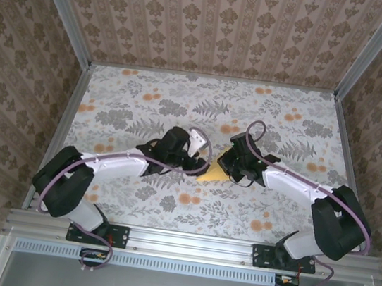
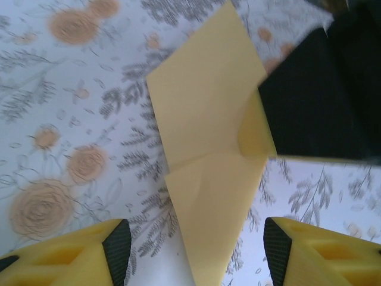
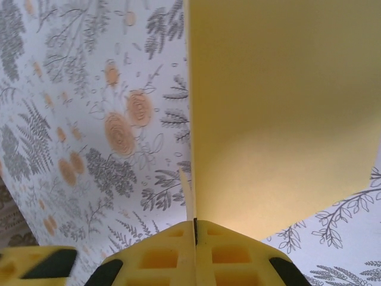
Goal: Fold a paper plane with a square sheet of paper (pick it up from the middle)
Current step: Fourth fold the wing at the center of the table.
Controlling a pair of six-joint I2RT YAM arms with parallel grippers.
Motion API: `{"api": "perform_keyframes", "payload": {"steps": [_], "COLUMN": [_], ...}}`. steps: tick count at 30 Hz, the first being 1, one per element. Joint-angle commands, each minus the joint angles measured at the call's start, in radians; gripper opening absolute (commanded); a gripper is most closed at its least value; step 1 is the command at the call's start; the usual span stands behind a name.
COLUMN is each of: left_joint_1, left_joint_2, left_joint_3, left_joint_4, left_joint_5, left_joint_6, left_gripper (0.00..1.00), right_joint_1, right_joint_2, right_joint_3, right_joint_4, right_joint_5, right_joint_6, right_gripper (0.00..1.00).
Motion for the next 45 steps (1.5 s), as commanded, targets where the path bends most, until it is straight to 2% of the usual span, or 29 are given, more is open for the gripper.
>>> {"api": "perform_keyframes", "payload": {"steps": [1, 14, 21, 27, 32, 40, 45], "left_joint_1": [-0.009, -0.017, -0.034, -0.035, -0.036, -0.036, -0.036], "left_joint_2": [0.035, 0.156, 0.205, 0.239, 0.245, 0.284, 0.288], "left_joint_3": [-0.034, -0.115, -0.114, -0.099, -0.106, -0.108, -0.108], "left_joint_4": [0.142, 0.384, 0.401, 0.429, 0.449, 0.486, 0.489], "left_joint_5": [-0.005, 0.087, 0.061, 0.046, 0.041, 0.051, 0.051], "left_joint_6": [0.118, 0.171, 0.203, 0.208, 0.207, 0.206, 0.21], "left_gripper": [0.63, 0.6, 0.57, 0.43, 0.37, 0.36, 0.28], "right_joint_1": [0.005, -0.008, -0.021, -0.027, -0.035, -0.049, -0.05], "right_joint_2": [0.014, 0.053, 0.043, 0.042, 0.036, 0.034, 0.033], "right_joint_3": [-0.027, -0.001, 0.003, 0.005, -0.003, -0.012, -0.011], "right_joint_4": [0.028, 0.043, 0.039, 0.036, 0.042, 0.059, 0.059], "right_joint_5": [0.03, -0.022, -0.036, -0.06, -0.077, -0.108, -0.116], "right_joint_6": [0.103, 0.173, 0.18, 0.183, 0.191, 0.197, 0.194], "right_gripper": [0.06, 0.07, 0.07, 0.08, 0.11, 0.1, 0.1]}}
